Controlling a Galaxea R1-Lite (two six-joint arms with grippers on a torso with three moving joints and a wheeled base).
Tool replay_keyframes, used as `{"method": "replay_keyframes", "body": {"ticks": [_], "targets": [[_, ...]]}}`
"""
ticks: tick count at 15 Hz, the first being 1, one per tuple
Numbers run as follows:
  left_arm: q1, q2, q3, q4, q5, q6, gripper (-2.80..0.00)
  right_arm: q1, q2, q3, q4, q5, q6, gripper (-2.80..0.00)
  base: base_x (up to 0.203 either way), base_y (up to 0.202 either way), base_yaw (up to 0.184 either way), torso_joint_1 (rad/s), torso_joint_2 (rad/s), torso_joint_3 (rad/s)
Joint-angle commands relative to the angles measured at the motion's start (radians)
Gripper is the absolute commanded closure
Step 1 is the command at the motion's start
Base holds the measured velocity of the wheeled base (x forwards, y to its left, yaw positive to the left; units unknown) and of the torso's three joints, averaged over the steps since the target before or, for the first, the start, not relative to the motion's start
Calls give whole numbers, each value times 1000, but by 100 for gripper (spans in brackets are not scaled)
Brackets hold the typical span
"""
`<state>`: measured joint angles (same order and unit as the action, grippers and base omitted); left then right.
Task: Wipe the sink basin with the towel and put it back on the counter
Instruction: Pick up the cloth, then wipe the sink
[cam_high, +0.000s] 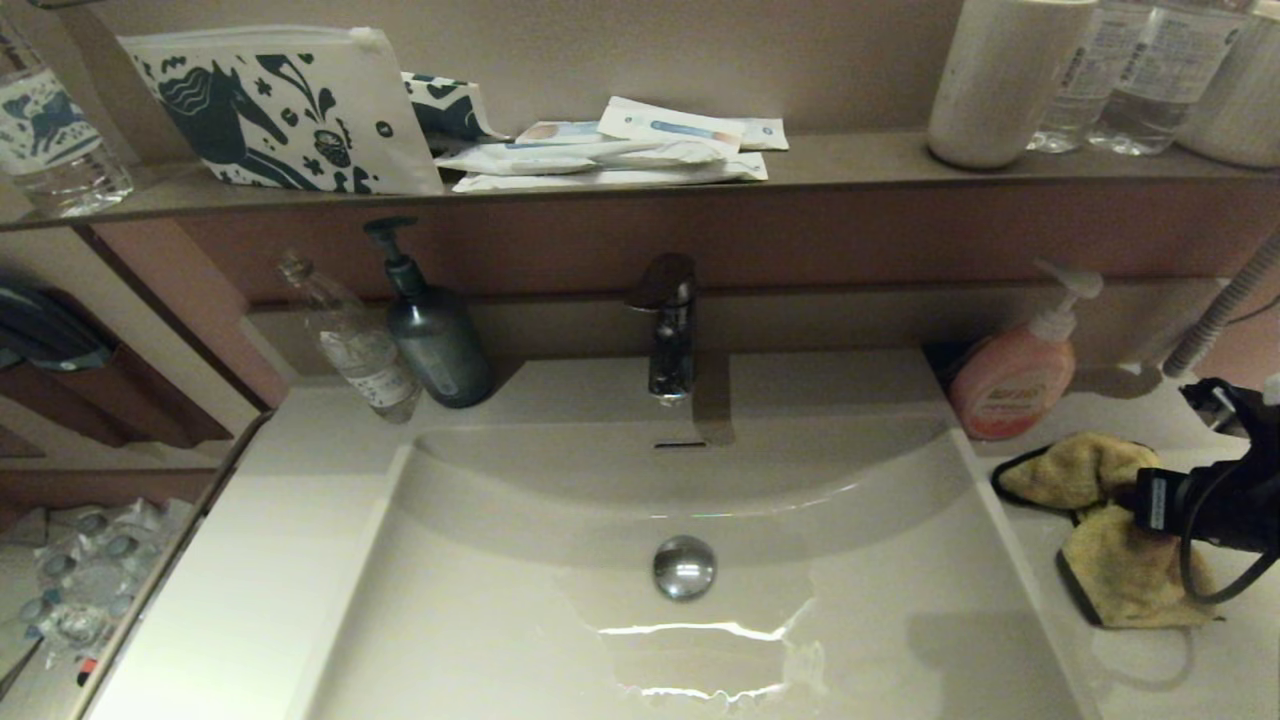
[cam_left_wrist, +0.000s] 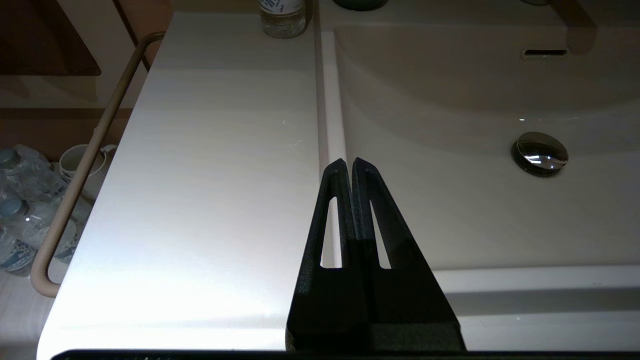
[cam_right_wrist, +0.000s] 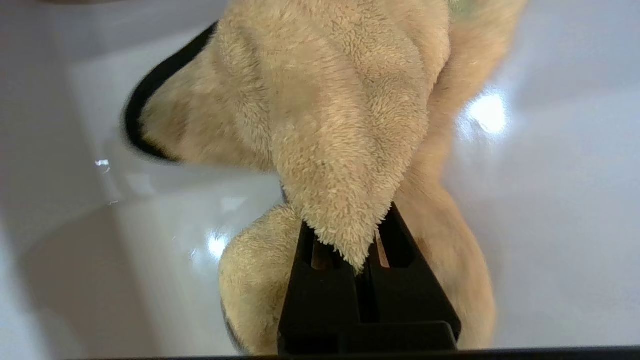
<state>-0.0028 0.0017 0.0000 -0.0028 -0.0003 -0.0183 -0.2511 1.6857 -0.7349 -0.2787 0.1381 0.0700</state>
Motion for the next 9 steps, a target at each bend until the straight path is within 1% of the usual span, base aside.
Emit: {"method": "replay_keyframes", "body": {"ticks": [1, 3, 5, 6, 7, 9], "targets": [[0, 1, 0, 0, 0, -1, 0, 0, -106, -1, 42, 1, 0, 0, 0, 0, 0, 0, 0, 0], [1, 1, 0, 0, 0, 0, 0, 9, -214, -18, 141, 1, -1, 0, 0, 0, 0, 0, 0, 0], [0, 1, 0, 0, 0, -1, 0, 43, -325, -61, 277, -1, 1, 0, 0, 0, 0, 0, 0, 0], [0, 1, 0, 0, 0, 0, 0, 87, -381, -95, 365, -3, 10, 0, 0, 0, 0, 0, 0, 0], [0, 1, 0, 0, 0, 0, 0, 156, -422, -127, 441, -9, 27, 0, 0, 0, 0, 0, 0, 0], [1, 1, 0, 0, 0, -1, 0, 321, -470, -212, 562, -67, 84, 0, 0, 0, 0, 0, 0, 0]]}}
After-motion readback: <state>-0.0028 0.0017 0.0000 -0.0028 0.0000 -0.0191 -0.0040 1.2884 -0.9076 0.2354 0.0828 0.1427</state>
